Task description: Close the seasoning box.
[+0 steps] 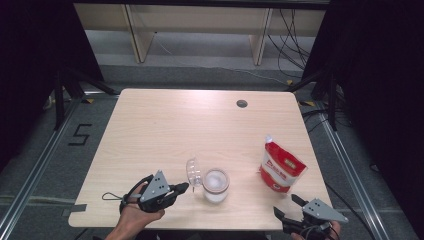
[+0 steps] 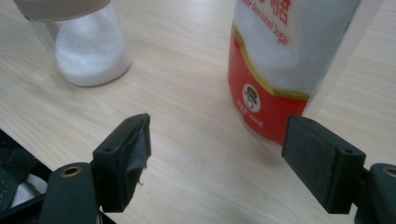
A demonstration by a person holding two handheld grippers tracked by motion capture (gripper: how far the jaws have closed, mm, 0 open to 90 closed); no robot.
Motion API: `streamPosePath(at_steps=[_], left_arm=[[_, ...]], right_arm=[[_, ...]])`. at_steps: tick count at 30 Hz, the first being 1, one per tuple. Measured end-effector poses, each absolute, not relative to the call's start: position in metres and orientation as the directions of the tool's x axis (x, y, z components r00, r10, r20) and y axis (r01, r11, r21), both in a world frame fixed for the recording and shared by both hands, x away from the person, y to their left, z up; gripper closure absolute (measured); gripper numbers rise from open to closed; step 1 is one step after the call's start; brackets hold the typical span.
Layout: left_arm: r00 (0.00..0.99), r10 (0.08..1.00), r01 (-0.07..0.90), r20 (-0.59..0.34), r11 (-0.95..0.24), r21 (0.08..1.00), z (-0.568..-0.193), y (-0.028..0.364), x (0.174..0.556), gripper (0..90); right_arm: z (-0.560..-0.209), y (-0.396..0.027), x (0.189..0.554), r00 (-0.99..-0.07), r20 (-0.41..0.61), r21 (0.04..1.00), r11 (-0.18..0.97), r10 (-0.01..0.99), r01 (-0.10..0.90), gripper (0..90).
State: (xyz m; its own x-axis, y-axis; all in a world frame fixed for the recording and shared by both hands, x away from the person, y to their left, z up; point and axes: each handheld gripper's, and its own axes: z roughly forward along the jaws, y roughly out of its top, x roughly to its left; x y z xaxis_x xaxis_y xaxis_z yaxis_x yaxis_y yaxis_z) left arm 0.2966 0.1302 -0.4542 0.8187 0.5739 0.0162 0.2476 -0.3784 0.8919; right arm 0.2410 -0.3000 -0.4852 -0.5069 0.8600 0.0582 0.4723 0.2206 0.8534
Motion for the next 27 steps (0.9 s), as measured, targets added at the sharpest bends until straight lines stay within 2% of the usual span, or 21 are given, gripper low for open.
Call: streamPosePath(at_steps=[3,6,7,12,13,14,18,27], left_arm=[[0.822,0.569,0.238,0.021,-0.377,0.895,-0.4527,0.1282,0.2977,89.5],[0.823,0.567,0.229,0.032,-0.383,0.895,-0.4517,0.1265,0.2987,89.4],[0.82,0.571,0.233,0.03,-0.381,0.895,-0.4513,0.1263,0.2993,89.4],[0.828,0.559,0.214,0.038,-0.378,0.901,-0.4502,0.125,0.303,89.4],[0.82,0.572,0.238,0.013,-0.362,0.901,-0.4504,0.1238,0.3014,89.4],[0.827,0.562,0.222,0.032,-0.378,0.899,-0.4491,0.1236,0.3021,89.4],[0.827,0.561,0.242,0.0,-0.357,0.902,-0.4486,0.1206,0.3018,89.3],[0.83,0.558,0.23,0.016,-0.367,0.901,-0.4476,0.1195,0.3034,88.7]], right_arm=[[-0.4856,-0.301,0.2425,-0.52,0.026,0.857,0.249,0.854,0.451,24.9],[-0.4851,-0.2981,0.2399,-0.504,0.071,0.848,0.214,0.861,0.484,25.0],[-0.4854,-0.2999,0.242,-0.52,0.036,0.856,0.242,0.854,0.456,25.0],[-0.4854,-0.2985,0.2409,-0.512,0.055,0.851,0.228,0.857,0.473,25.0],[-0.4857,-0.2983,0.2415,-0.52,0.061,0.851,0.228,0.852,0.473,24.9],[-0.4856,-0.2989,0.2417,-0.518,0.054,0.852,0.231,0.854,0.469,25.0],[-0.4859,-0.2988,0.2426,-0.531,0.049,0.854,0.24,0.846,0.462,24.9],[-0.4865,-0.2982,0.2429,-0.534,0.05,0.854,0.241,0.844,0.461,25.0]])
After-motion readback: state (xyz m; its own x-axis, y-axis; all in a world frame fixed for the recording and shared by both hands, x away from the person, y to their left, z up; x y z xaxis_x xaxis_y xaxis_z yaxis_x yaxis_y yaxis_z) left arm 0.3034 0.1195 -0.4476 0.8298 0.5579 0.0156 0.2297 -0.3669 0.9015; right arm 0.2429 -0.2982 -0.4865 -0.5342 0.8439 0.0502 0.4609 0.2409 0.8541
